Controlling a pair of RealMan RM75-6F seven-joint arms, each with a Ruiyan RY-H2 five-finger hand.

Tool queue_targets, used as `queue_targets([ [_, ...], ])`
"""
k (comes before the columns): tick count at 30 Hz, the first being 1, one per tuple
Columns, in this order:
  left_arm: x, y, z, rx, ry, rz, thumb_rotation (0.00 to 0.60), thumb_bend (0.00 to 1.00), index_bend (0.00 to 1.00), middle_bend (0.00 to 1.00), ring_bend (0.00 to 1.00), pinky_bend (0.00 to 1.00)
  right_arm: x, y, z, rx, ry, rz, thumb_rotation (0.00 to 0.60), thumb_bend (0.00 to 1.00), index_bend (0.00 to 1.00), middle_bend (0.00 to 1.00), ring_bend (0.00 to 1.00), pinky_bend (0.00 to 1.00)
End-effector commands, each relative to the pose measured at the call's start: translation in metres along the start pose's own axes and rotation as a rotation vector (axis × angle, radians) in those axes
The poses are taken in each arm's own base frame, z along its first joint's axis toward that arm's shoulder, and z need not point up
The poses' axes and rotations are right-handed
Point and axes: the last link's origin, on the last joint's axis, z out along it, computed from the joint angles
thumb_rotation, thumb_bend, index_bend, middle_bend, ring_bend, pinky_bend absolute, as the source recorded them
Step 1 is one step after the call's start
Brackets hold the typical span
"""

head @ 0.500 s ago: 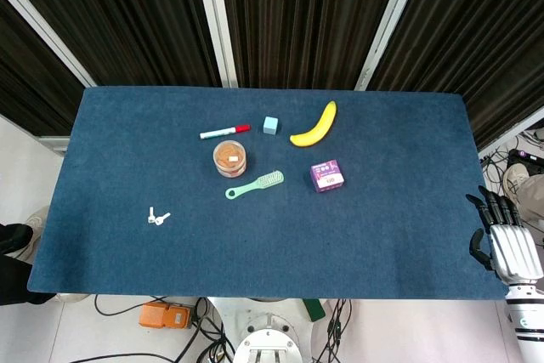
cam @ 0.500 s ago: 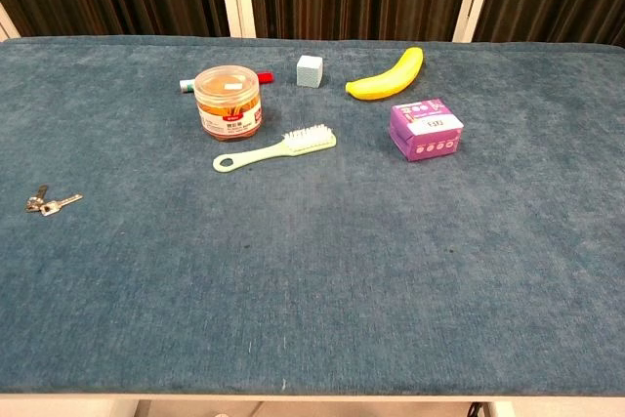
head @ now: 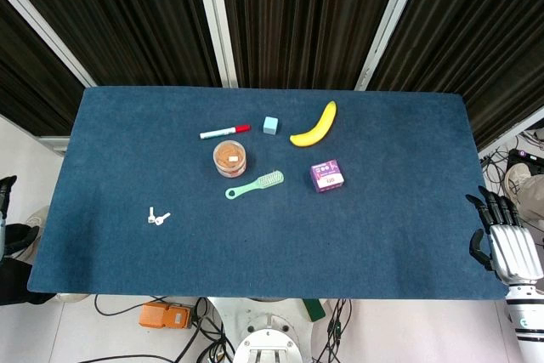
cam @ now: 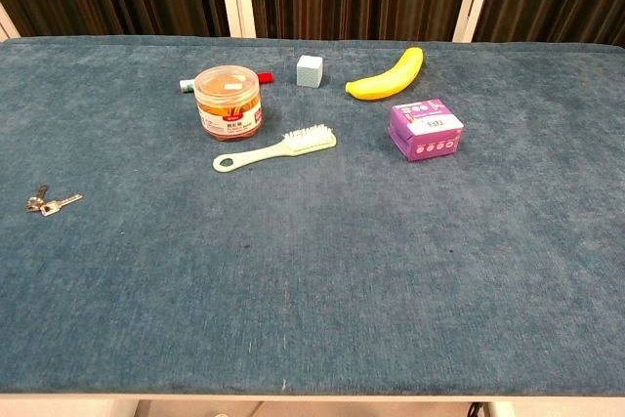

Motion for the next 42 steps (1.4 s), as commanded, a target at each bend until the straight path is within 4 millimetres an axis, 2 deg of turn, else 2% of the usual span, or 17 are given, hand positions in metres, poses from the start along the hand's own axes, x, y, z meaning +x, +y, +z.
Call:
queue_targets([
  [1, -0.007, 0.013, 0.002, -0.049, -0.034, -0.004, 0.6, 0.21, 0.01, 0.07, 0.0, 0.18, 0.0, 0.0, 0.0, -0.001, -0.001, 0.0, 0.6, 1.0, 0.19, 0.06, 0.05, 0.0],
  [16, -0.058, 0.086, 0.033, -0.195, -0.208, -0.047, 0.6, 0.22, 0.18, 0.07, 0.0, 0.18, -0.001, 0.0, -0.001, 0.0, -0.01, 0.002, 0.6, 1.0, 0.19, 0.06, 0.05, 0.0],
  [22, -0.074, 0.106, 0.044, -0.22, -0.247, -0.07, 0.6, 0.23, 0.24, 0.08, 0.0, 0.18, -0.001, 0.0, -0.002, 0.001, -0.012, 0.005, 0.6, 1.0, 0.19, 0.06, 0.05, 0.0],
  [32, -0.088, 0.116, 0.05, -0.22, -0.269, -0.061, 0.6, 0.24, 0.34, 0.09, 0.0, 0.18, 0.0, 0.001, -0.001, -0.001, -0.014, 0.01, 0.6, 1.0, 0.19, 0.06, 0.05, 0.0],
  [42, -0.095, 0.122, 0.049, -0.222, -0.28, -0.082, 0.6, 0.26, 0.38, 0.09, 0.0, 0.18, -0.001, 0.0, -0.001, -0.003, -0.014, 0.011, 0.6, 1.0, 0.19, 0.06, 0.05, 0.0],
])
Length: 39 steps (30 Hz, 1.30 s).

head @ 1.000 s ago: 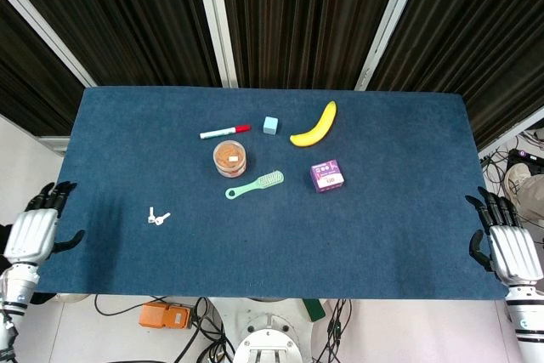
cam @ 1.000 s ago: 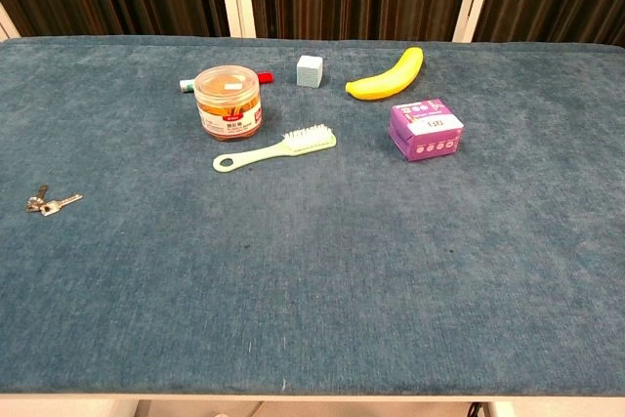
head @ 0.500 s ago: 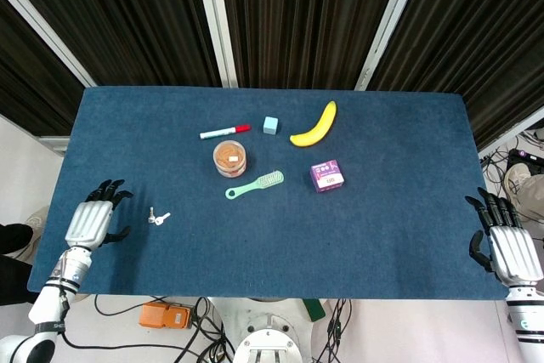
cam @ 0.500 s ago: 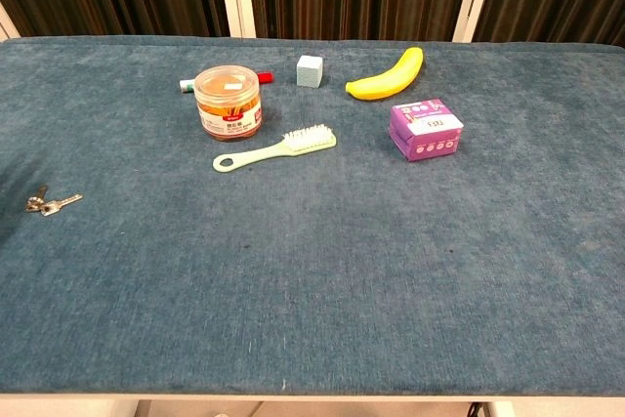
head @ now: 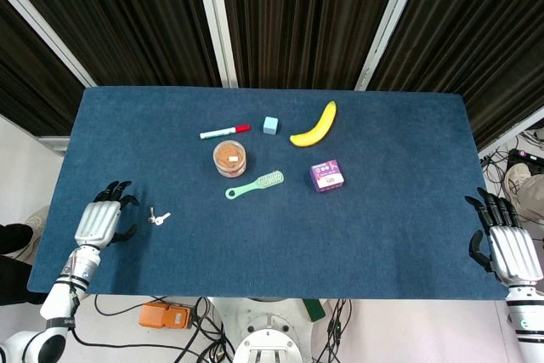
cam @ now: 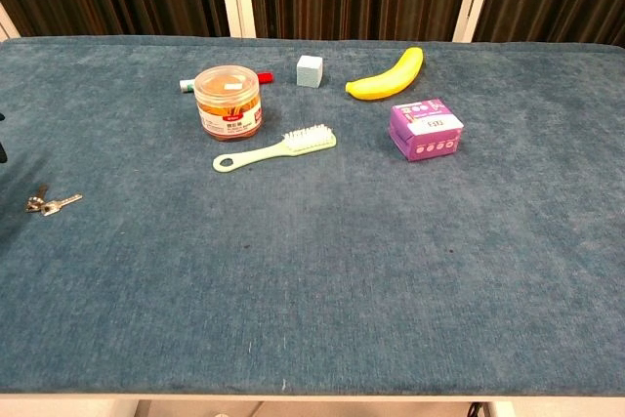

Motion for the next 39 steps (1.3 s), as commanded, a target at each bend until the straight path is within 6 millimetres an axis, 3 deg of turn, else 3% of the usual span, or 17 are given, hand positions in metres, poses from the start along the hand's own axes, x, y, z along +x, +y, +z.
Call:
queue_targets([
  [1, -0.003, 0.002, 0.001, -0.002, -0.005, -0.007, 0.6, 0.26, 0.38, 0.09, 0.0, 0.18, 0.0, 0.0, 0.0, -0.001, 0.001, 0.001, 0.6, 1.0, 0.19, 0.06, 0.05, 0.0],
  [10, -0.019, 0.007, 0.003, -0.005, -0.025, -0.03, 0.6, 0.27, 0.39, 0.1, 0.0, 0.18, 0.0, 0.0, 0.001, -0.001, -0.003, 0.003, 0.6, 1.0, 0.19, 0.06, 0.05, 0.0],
  [39, -0.028, 0.021, 0.015, -0.031, -0.018, -0.037, 0.6, 0.34, 0.47, 0.15, 0.0, 0.19, -0.001, 0.001, 0.001, -0.004, -0.008, 0.005, 0.6, 1.0, 0.19, 0.06, 0.05, 0.0],
])
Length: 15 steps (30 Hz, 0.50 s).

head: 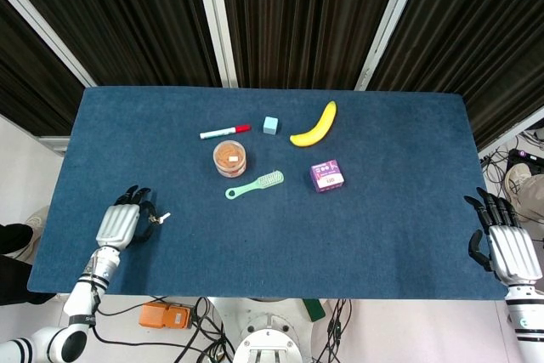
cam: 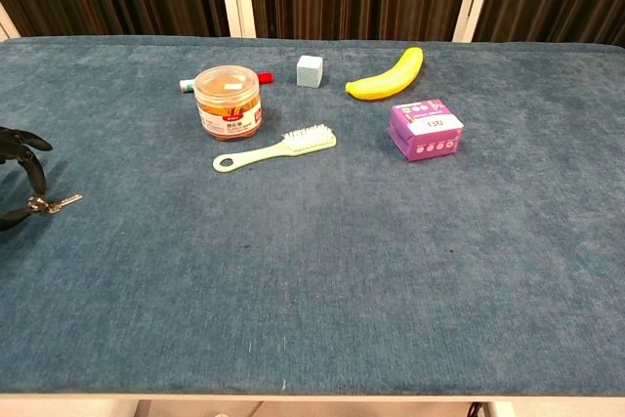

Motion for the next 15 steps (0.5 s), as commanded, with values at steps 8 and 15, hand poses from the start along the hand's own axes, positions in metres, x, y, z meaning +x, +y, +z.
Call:
queue_targets([
  [8, -0.0013, -0.0012, 0.0005, 0.004, -0.004, -0.002, 0.6, 0.35, 0.49, 0.15, 0.0, 0.19, -0.0002, -0.0001, 0.0001, -0.002, -0.001, 0.001, 0.6, 1.0, 0.19, 0.06, 0.05, 0.0],
  [15, -0.0037, -0.001, 0.0011, 0.005, -0.003, -0.004, 0.6, 0.38, 0.5, 0.16, 0.0, 0.19, 0.0001, 0.0002, 0.0, -0.006, -0.001, 0.007, 0.6, 1.0, 0.19, 0.06, 0.05, 0.0],
])
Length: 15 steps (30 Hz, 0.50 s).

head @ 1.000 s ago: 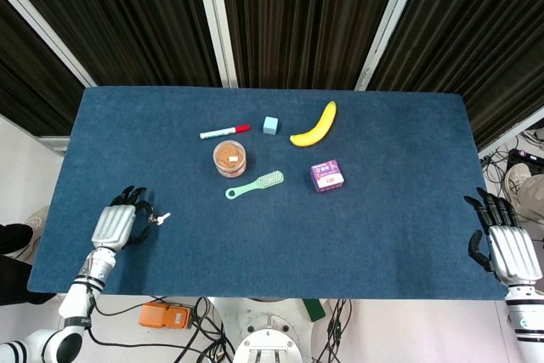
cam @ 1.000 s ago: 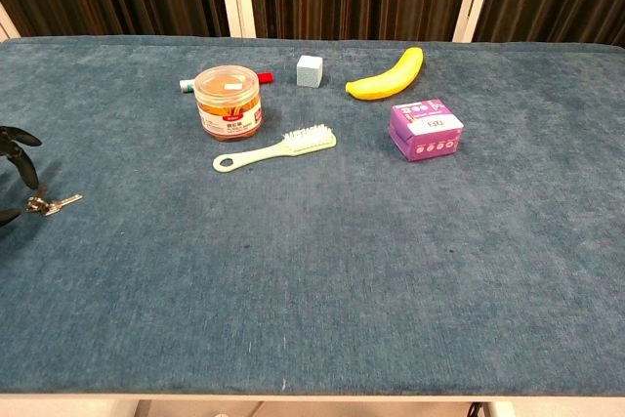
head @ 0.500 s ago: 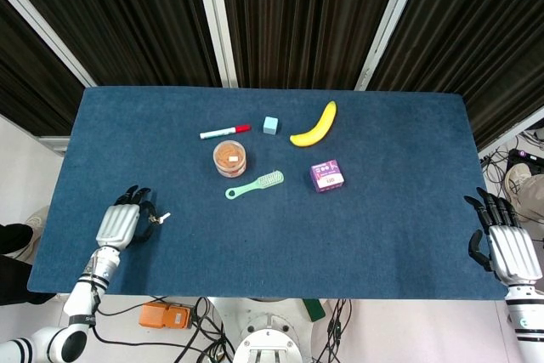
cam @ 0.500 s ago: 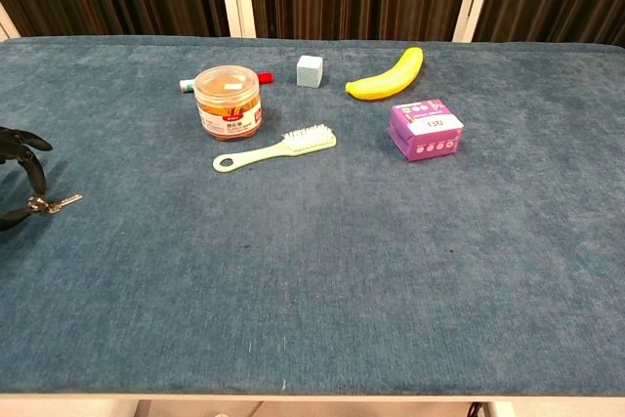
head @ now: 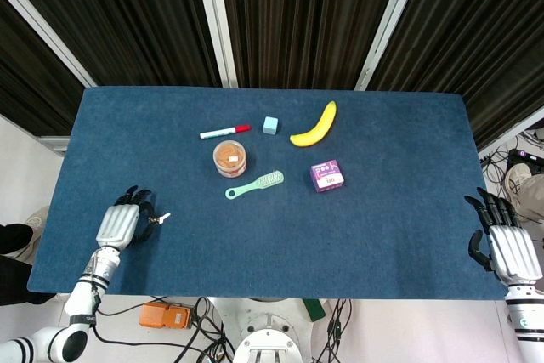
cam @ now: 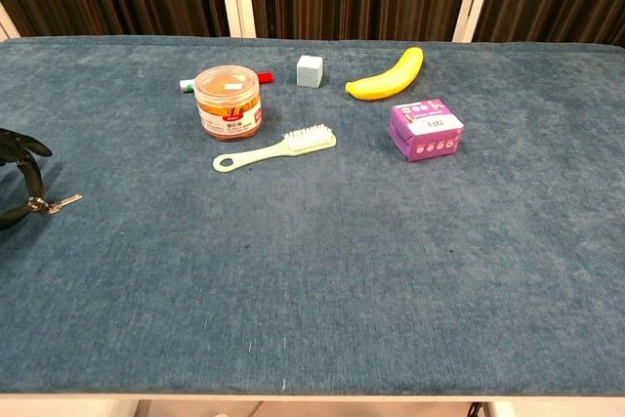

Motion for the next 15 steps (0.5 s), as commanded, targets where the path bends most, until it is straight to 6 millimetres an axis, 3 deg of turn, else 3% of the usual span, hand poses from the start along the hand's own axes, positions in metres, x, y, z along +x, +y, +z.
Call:
queue_targets([
  [1, -0.0013, 0.0001, 0.0006, 0.0, -0.001, 0.0, 0.6, 0.38, 0.51, 0.17, 0.0, 0.19, 0.0002, 0.0001, 0.0, -0.001, -0.001, 0.002, 0.6, 1.0, 0.19, 0.06, 0.05, 0.0],
  [15, -0.0091, -0.001, 0.0038, 0.005, -0.008, 0.004, 0.6, 0.46, 0.55, 0.19, 0.0, 0.2, 0.0005, 0.001, -0.0001, -0.003, 0.0, 0.004, 0.6, 1.0, 0.19, 0.06, 0.05, 0.0],
])
